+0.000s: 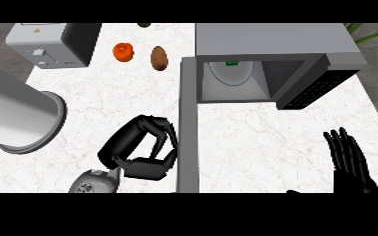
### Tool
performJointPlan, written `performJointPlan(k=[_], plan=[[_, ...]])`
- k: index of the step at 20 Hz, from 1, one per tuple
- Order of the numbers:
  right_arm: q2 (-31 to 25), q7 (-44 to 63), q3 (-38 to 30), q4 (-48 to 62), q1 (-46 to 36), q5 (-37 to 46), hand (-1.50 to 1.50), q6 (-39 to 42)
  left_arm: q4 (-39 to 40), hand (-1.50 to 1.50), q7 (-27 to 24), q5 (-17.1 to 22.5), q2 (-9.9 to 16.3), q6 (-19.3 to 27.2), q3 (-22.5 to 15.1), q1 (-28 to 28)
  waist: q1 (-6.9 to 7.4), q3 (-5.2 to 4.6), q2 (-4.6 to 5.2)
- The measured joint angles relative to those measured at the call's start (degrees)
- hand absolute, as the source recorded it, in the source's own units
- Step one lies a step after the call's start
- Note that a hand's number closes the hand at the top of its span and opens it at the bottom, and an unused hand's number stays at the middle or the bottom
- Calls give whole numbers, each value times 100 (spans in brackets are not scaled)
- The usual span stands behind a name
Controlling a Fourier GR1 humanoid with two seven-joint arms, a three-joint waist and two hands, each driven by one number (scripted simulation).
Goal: Pick up the milk, place it into the microwave and close the microwave
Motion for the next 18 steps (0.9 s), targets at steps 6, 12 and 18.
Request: performJointPlan(k=[6,12,18], plan=[[-251,165,-155,-595,272,-56,-150,154,921,150,-204,-139,25,966,-1066,-801,-28,1,-6],[-481,528,-294,-1270,344,-317,-150,366,1984,150,93,334,36,2217,-2305,-1520,-121,-2,10],[-597,803,-149,-1687,217,-454,-150,605,2932,-150,315,1302,39,2941,-3402,-2354,-361,-6,63]])
